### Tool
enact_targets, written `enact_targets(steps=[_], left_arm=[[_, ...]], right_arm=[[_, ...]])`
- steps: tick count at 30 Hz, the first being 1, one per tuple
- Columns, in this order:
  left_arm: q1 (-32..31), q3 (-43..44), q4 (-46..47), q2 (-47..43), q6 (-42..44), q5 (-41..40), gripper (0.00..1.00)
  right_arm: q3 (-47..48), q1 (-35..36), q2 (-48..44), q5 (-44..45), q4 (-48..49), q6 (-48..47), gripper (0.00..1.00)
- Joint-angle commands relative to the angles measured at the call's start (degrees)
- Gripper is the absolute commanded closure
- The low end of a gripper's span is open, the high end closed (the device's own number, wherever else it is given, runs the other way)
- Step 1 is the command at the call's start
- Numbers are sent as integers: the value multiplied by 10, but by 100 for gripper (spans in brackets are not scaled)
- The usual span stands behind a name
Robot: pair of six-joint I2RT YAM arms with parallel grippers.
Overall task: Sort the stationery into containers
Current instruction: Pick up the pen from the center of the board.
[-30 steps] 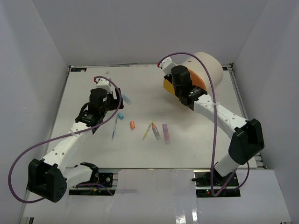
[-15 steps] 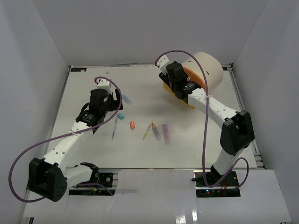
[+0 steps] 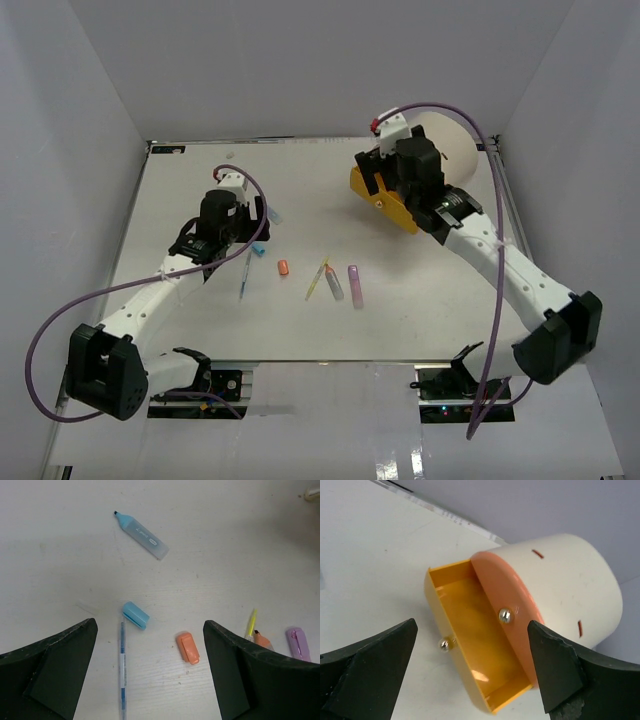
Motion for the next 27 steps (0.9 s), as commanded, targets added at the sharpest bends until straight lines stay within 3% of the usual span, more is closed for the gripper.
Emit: enact_targets(steps=[1, 5, 11, 21, 27], left_arm=[[3, 17, -12, 3, -6, 64, 2], [-4, 22, -21, 17, -10, 122, 2], [-79, 38, -49, 35, -26, 121, 5], [-184, 89, -89, 158, -73, 94, 18], [-205, 118, -99, 226, -87, 94, 30]], right_arm=[[-62, -2, -76, -48, -18, 105, 3], [-142, -2, -138, -90, -18, 162, 5], [-230, -2, -209, -116, -5, 186, 5], [-302, -3, -288, -113, 10, 197, 5], [-321, -4, -302, -112, 12, 198, 5]])
